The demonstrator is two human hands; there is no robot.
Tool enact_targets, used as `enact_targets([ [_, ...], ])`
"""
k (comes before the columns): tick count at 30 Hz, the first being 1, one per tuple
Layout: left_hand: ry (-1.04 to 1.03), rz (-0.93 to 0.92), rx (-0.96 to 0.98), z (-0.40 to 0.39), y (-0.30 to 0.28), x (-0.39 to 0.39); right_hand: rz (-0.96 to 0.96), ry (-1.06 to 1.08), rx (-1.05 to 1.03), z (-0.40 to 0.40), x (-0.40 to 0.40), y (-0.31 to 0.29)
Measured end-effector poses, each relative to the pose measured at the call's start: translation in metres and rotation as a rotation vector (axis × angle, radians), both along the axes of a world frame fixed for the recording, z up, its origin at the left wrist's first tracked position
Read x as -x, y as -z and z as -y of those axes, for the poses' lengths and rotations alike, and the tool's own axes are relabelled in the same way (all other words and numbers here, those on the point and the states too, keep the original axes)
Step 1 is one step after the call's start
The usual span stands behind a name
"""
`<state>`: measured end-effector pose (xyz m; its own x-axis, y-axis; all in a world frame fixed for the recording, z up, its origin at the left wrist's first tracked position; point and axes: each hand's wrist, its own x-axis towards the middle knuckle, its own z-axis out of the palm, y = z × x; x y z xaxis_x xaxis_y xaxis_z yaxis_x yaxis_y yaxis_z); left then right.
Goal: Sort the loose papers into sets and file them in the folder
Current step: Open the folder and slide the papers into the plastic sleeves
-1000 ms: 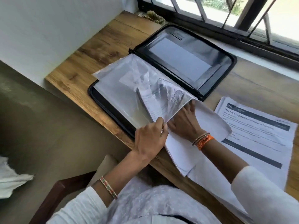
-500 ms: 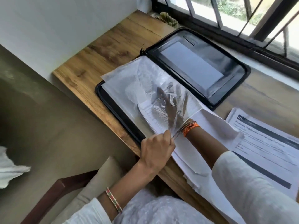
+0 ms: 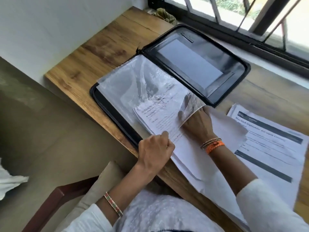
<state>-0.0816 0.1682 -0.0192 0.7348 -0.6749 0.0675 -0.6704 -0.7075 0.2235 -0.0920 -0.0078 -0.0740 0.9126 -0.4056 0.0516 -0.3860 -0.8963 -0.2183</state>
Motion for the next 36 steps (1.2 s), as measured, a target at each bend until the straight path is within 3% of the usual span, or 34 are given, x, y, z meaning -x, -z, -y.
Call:
enact_targets([
  [2,0.018,0.037,-0.070,0.004,-0.002,-0.001,0.010,0.091,0.036,-0.001,0.017,0.000],
  [5,0.026,-0.016,-0.189,0.009,0.002,0.002,-0.036,0.010,-0.009,-0.005,0.029,-0.004],
  [8,0.020,0.036,-0.222,0.005,0.006,0.006,0.089,0.000,0.013,0.002,0.049,-0.016],
  [11,0.018,0.005,-0.133,-0.001,0.003,0.003,0.204,0.386,0.078,0.008,0.085,-0.025],
  [13,0.035,0.038,-0.049,-0.007,0.009,0.002,0.087,0.579,-0.064,0.010,0.097,-0.033],
  [17,0.072,0.029,0.058,-0.015,0.012,-0.001,-0.020,0.602,-0.449,0.038,0.100,-0.052],
  [19,0.055,0.027,0.066,-0.015,0.012,-0.003,-0.023,0.629,-0.737,0.055,0.108,-0.069],
  [21,0.048,0.001,0.058,-0.018,0.012,-0.005,0.077,0.720,-1.144,0.056,0.125,-0.082],
  [23,0.045,-0.035,0.053,-0.019,0.013,-0.004,0.308,0.835,-1.549,0.037,0.147,-0.082],
  [25,0.032,-0.066,0.029,-0.018,0.012,0.000,0.438,0.873,-1.814,0.004,0.166,-0.068],
  [29,0.031,-0.097,-0.008,-0.018,0.005,0.001,0.466,0.883,-1.898,-0.057,0.161,-0.050],
  [33,0.091,-0.083,-0.011,-0.021,-0.003,0.000,0.541,0.906,-1.820,-0.061,0.117,-0.040],
  [36,0.124,-0.056,-0.027,-0.021,-0.009,0.002,0.480,0.853,-1.821,-0.061,0.084,-0.043],
])
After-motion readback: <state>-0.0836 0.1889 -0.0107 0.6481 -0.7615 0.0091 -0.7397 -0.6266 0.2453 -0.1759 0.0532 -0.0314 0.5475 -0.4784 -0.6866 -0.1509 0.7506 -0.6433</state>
